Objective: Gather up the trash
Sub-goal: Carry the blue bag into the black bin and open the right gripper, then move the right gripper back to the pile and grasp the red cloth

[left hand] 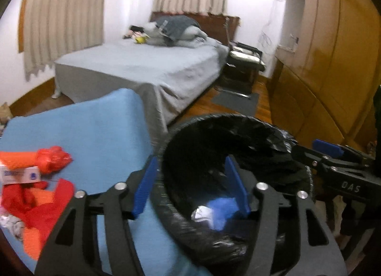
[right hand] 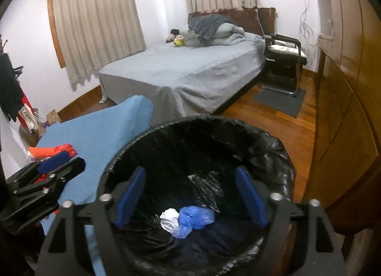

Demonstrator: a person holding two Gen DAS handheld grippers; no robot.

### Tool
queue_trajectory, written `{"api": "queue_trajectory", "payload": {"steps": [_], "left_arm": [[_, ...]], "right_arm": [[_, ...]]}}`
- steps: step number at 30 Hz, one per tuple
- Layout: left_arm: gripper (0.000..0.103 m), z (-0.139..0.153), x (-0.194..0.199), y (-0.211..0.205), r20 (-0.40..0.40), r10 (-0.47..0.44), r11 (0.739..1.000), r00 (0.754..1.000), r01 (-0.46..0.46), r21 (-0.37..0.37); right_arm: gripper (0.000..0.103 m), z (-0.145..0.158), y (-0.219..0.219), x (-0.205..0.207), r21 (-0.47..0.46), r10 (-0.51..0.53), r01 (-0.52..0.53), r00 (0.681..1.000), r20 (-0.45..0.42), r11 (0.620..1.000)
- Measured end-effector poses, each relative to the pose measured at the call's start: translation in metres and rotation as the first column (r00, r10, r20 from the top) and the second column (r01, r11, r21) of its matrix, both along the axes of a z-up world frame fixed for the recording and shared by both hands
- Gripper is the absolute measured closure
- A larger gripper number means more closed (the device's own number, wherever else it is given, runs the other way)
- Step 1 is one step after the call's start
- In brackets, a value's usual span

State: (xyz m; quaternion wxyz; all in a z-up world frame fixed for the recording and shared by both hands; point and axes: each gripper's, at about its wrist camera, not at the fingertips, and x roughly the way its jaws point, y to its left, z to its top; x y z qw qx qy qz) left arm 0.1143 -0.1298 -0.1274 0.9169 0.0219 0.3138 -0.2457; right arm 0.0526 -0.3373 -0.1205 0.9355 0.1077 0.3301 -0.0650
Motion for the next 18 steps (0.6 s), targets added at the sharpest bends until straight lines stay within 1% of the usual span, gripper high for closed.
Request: {"api": "queue_trajectory", "payload": {"steps": [1, 3, 4, 6, 10, 13, 18], "left_arm": [[0.036, 0.004, -0.001, 0.006, 0.009, 0.017, 1.000, 1.000, -0.017, 0.000], [0.029, 0.009, -0.004, 0.024, 0.035, 0.066, 0.998, 0.997, -0.066, -0.001], [0.028, 0.011, -0.006, 0.031, 0.045, 0.085, 0.996, 0.995, -0.085, 0.002], [0.024, 0.016, -0.009, 0.051, 0.068, 0.134, 0.991, 0.989, -0.135, 0.010], [0.022, 0.019, -0.015, 0.090, 0.081, 0.233, 0.972, 0.969, -0.235, 0.023], [0.022, 0.018, -0.019, 0.119, 0.085, 0.305, 0.950, 0.949, -0.309, 0.039], [0.022, 0.013, -0.023, 0.168, 0.082, 0.416, 0.905, 0.906, -0.421, 0.064]], "right_arm": [[0.014, 0.002, 0.004, 0.002, -0.002, 0.008, -0.008, 1.000, 0.008, 1.000], [0.008, 0.005, 0.017, 0.006, -0.005, 0.030, -0.030, 0.999, 0.029, 1.000], [0.006, 0.007, 0.024, 0.008, -0.003, 0.044, -0.044, 0.998, 0.038, 0.999], [0.006, 0.007, 0.040, 0.012, 0.004, 0.081, -0.081, 0.996, 0.046, 0.997], [0.006, 0.007, 0.073, 0.026, 0.007, 0.157, -0.157, 0.987, 0.044, 0.987], [0.006, 0.005, 0.103, 0.035, 0.011, 0.222, -0.223, 0.974, 0.045, 0.975], [0.006, -0.003, 0.152, 0.049, 0.008, 0.320, -0.321, 0.947, 0.030, 0.947]]}}
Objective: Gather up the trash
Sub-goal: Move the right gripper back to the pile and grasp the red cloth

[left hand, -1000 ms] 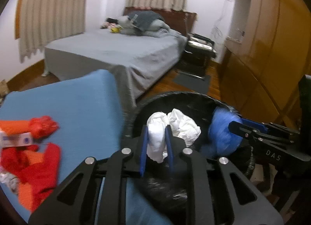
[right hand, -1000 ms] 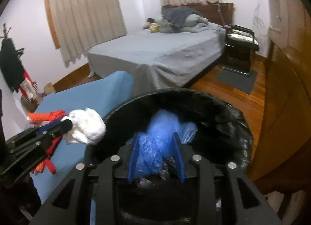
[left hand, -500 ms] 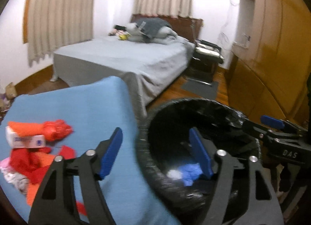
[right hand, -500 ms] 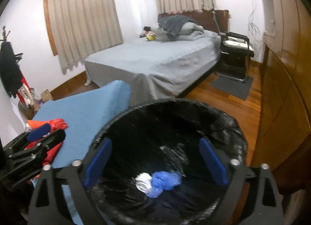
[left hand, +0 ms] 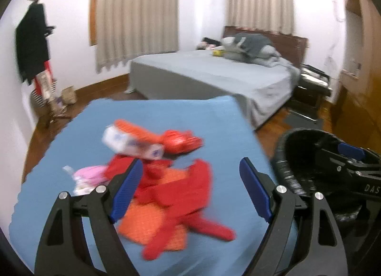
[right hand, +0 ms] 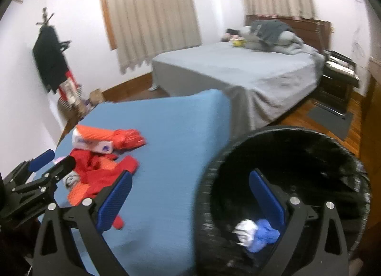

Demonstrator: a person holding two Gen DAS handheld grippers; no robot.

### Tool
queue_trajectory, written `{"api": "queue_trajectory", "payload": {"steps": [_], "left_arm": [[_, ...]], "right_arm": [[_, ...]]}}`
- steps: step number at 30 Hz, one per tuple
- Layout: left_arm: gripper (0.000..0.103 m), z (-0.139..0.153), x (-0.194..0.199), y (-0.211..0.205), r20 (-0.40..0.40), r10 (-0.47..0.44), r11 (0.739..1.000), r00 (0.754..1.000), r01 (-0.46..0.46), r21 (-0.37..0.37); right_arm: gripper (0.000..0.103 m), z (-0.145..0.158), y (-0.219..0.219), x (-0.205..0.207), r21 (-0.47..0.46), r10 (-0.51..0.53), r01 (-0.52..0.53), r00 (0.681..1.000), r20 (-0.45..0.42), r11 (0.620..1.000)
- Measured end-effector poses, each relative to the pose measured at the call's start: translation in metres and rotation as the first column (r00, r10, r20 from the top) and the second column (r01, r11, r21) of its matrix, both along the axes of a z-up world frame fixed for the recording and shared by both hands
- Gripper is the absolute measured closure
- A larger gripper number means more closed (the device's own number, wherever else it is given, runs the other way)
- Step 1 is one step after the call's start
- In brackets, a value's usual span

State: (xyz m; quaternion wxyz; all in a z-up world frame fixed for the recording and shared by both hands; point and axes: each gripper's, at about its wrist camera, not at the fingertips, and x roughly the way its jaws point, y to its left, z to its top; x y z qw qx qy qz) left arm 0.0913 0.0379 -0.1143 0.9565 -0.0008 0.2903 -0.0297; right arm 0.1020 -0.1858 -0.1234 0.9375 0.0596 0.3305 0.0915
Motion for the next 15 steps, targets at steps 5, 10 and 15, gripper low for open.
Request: {"api": "queue_trajectory", "payload": {"steps": [5, 10, 15], "left_arm": [[0.022, -0.011, -0.004, 0.042, -0.011, 0.099, 0.995, 0.995, -0.099, 0.019], [0.023, -0.023, -0.005, 0.066, -0.036, 0.147, 0.989, 0.989, -0.146, 0.033], [0.025, -0.034, -0.008, 0.080, -0.059, 0.165, 0.986, 0.984, -0.163, 0.037]], "right_arm": [[0.008, -0.012, 0.042, 0.016, -0.009, 0.084, -0.084, 0.996, -0.025, 0.996], [0.015, -0.029, 0.080, 0.034, -0.026, 0.151, -0.153, 0.986, -0.067, 0.988], [0.021, -0.052, 0.108, 0.046, -0.040, 0.200, -0.206, 0.972, -0.124, 0.978]]}}
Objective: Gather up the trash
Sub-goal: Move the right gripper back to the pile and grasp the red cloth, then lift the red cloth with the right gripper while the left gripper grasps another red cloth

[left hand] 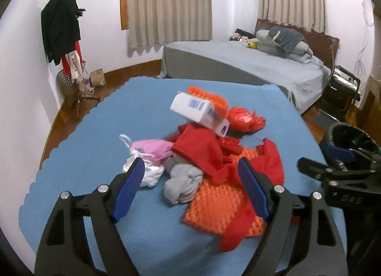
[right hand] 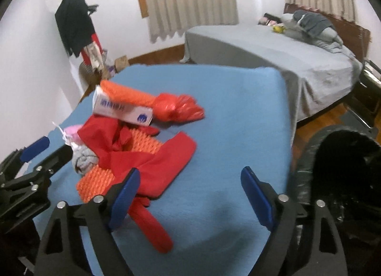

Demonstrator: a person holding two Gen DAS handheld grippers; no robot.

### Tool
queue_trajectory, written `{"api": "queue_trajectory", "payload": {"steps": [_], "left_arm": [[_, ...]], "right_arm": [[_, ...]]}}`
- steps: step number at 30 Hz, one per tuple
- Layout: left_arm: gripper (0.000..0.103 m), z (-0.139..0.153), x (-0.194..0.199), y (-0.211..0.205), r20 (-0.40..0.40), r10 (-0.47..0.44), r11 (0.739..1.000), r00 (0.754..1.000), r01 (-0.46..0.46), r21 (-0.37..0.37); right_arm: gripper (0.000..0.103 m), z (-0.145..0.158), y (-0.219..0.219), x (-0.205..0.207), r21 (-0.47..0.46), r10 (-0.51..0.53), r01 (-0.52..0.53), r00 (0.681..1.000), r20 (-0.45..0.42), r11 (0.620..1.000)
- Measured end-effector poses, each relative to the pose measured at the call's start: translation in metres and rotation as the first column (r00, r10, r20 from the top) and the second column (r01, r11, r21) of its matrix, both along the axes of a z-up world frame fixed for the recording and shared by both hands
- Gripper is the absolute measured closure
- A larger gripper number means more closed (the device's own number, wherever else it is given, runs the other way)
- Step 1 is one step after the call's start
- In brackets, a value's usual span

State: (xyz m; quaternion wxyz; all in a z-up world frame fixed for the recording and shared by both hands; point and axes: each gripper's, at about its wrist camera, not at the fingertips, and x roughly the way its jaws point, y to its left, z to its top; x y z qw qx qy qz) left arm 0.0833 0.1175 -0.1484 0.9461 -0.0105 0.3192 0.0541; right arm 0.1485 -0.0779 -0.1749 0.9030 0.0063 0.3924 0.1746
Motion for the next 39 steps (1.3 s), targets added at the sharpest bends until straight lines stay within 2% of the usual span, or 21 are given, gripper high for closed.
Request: {"api": "queue_trajectory", "payload": {"steps": [8, 11, 14, 15, 16, 18, 24, 35, 39], "left_arm": [[0.026, -0.009, 0.001, 0.009, -0.020, 0.021, 1.000, 1.000, -0.021, -0.015], [0.026, -0.012, 0.002, 0.012, -0.028, 0.025, 0.999, 0.999, -0.026, -0.021], [0.026, -0.014, 0.003, 0.014, -0.035, 0.026, 0.999, 0.999, -0.027, -0.024], [0.026, -0.014, 0.003, 0.014, -0.037, 0.026, 0.999, 0.999, -0.027, -0.025], [0.026, -0.015, 0.003, 0.014, -0.038, 0.026, 0.999, 0.999, -0.027, -0.025], [0.026, -0.015, 0.003, 0.014, -0.037, 0.025, 0.999, 0.999, -0.026, -0.026], [0.026, -0.015, 0.003, 0.006, -0.036, 0.013, 1.000, 0.999, -0.014, -0.023], [0.026, -0.012, 0.008, -0.012, -0.030, -0.024, 0.999, 0.999, 0.023, -0.026], [0.033, -0.013, 0.019, -0.017, -0.035, -0.032, 0.999, 0.999, 0.031, -0.024]], "right_arm": [[0.035, -0.026, 0.021, 0.011, 0.009, 0.049, -0.048, 0.996, -0.080, 0.999], [0.046, -0.033, 0.024, 0.015, 0.027, 0.070, -0.068, 0.991, -0.113, 0.997], [0.066, -0.036, 0.025, 0.015, 0.073, 0.100, -0.090, 0.985, -0.140, 0.993], [0.078, -0.036, 0.025, 0.015, 0.090, 0.118, -0.106, 0.982, -0.145, 0.990], [0.085, -0.035, 0.025, 0.015, 0.098, 0.132, -0.118, 0.980, -0.149, 0.988], [0.094, -0.033, 0.024, 0.014, 0.119, 0.151, -0.133, 0.977, -0.152, 0.984], [0.097, -0.019, 0.009, 0.009, 0.156, 0.146, -0.126, 0.981, -0.125, 0.980], [0.097, 0.014, -0.039, 0.001, 0.134, 0.037, -0.031, 0.998, -0.046, 0.990], [0.097, 0.013, -0.049, 0.006, 0.127, 0.006, 0.000, 0.999, -0.048, 0.992]]}}
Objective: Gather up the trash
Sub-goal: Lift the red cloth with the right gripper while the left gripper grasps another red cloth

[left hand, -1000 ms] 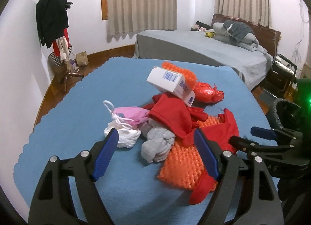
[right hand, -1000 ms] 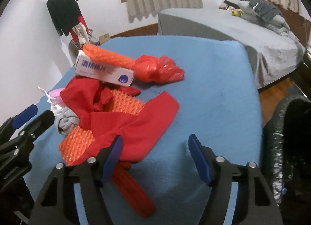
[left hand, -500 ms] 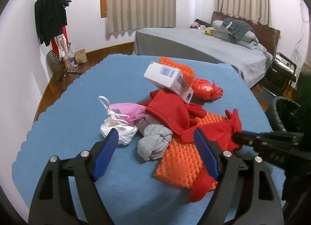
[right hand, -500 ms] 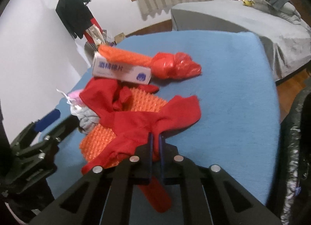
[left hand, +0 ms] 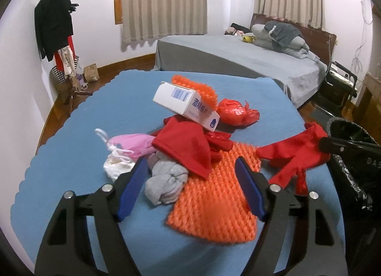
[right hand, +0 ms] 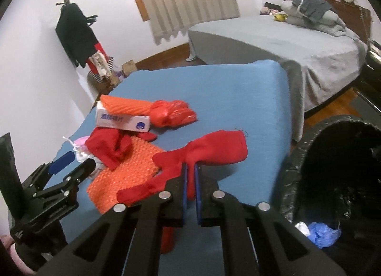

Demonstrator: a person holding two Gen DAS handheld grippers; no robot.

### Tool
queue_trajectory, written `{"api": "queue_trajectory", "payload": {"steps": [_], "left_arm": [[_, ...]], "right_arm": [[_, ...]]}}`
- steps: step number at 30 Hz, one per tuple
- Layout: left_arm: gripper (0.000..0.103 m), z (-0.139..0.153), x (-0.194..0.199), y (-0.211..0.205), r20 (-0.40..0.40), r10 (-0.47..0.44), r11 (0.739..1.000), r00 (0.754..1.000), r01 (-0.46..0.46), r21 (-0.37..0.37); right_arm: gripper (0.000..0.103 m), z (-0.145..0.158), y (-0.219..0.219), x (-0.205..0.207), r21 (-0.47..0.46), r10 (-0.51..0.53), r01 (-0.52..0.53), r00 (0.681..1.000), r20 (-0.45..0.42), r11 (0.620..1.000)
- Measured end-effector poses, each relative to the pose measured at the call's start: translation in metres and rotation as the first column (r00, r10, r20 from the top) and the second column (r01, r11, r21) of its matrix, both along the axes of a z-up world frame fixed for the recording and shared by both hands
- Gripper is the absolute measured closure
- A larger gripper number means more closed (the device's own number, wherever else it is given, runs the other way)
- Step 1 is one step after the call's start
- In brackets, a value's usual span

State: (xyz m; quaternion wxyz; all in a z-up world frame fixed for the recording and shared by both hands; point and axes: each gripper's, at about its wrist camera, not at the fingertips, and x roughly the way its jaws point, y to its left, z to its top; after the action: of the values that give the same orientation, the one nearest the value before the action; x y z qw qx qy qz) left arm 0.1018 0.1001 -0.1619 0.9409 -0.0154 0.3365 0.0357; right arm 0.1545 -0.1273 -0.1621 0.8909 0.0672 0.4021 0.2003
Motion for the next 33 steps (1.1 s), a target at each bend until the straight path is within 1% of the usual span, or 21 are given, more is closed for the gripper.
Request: {"api": "queue_trajectory", "payload": {"steps": [5, 10, 11, 12, 13, 15, 16, 18, 19, 20, 21, 23, 28, 33], "left_arm": [[0.039, -0.003, 0.019, 0.000, -0.003, 0.010, 1.000, 1.000, -0.010, -0.003], [0.040, -0.004, 0.036, -0.003, 0.001, 0.015, 1.000, 1.000, -0.015, 0.004], [0.043, -0.004, 0.039, -0.003, 0.000, 0.013, 1.000, 1.000, -0.013, 0.005], [0.048, -0.005, 0.042, -0.005, -0.004, 0.010, 1.000, 1.000, -0.010, 0.009], [0.051, -0.007, 0.045, -0.007, -0.012, 0.010, 1.000, 1.000, -0.010, 0.020], [0.063, -0.009, 0.049, -0.009, -0.015, 0.013, 0.999, 1.000, -0.012, 0.035], [0.067, -0.010, 0.050, -0.008, -0.014, 0.015, 0.999, 1.000, -0.015, 0.039], [0.083, -0.009, 0.050, -0.007, -0.008, 0.023, 0.999, 1.000, -0.023, 0.046], [0.088, -0.007, 0.049, -0.006, -0.001, 0.025, 0.999, 1.000, -0.025, 0.045], [0.096, -0.006, 0.047, -0.005, 0.004, 0.020, 0.999, 1.000, -0.020, 0.034], [0.099, -0.004, 0.046, -0.004, 0.008, 0.016, 1.000, 1.000, -0.016, 0.024], [0.101, 0.002, 0.042, -0.003, 0.023, 0.013, 1.000, 1.000, -0.014, 0.016], [0.101, 0.021, 0.025, -0.006, 0.068, -0.009, 1.000, 0.998, 0.010, -0.011], [0.101, 0.029, 0.009, -0.015, 0.084, -0.043, 0.998, 0.996, 0.046, -0.031]], "right_arm": [[0.097, -0.002, 0.001, 0.004, -0.004, -0.002, 0.002, 1.000, -0.001, 1.000], [0.097, -0.001, 0.005, 0.006, -0.007, 0.012, -0.012, 1.000, -0.001, 1.000], [0.097, -0.002, 0.006, 0.007, -0.009, 0.015, -0.015, 1.000, -0.003, 1.000], [0.097, -0.002, 0.007, 0.007, -0.010, 0.017, -0.017, 1.000, -0.004, 1.000], [0.097, -0.002, 0.008, 0.007, -0.009, 0.019, -0.019, 1.000, -0.005, 1.000], [0.097, -0.001, 0.009, 0.007, -0.008, 0.023, -0.023, 1.000, -0.004, 1.000], [0.097, 0.000, 0.010, 0.006, -0.008, 0.025, -0.025, 1.000, -0.003, 1.000], [0.097, 0.002, 0.010, 0.005, -0.009, 0.028, -0.028, 1.000, 0.001, 1.000], [0.097, 0.003, 0.010, 0.004, -0.006, 0.030, -0.030, 1.000, 0.002, 1.000], [0.097, 0.004, 0.010, 0.003, -0.002, 0.031, -0.031, 1.000, 0.003, 1.000], [0.097, 0.005, 0.010, 0.003, 0.001, 0.032, -0.032, 0.999, 0.005, 0.999], [0.097, 0.009, 0.010, 0.002, 0.006, 0.036, -0.036, 0.999, 0.013, 0.999], [0.097, 0.023, 0.009, -0.003, 0.022, 0.044, -0.045, 0.998, 0.044, 0.999], [0.097, 0.034, 0.006, -0.008, 0.035, 0.044, -0.046, 0.997, 0.067, 0.998]]}}
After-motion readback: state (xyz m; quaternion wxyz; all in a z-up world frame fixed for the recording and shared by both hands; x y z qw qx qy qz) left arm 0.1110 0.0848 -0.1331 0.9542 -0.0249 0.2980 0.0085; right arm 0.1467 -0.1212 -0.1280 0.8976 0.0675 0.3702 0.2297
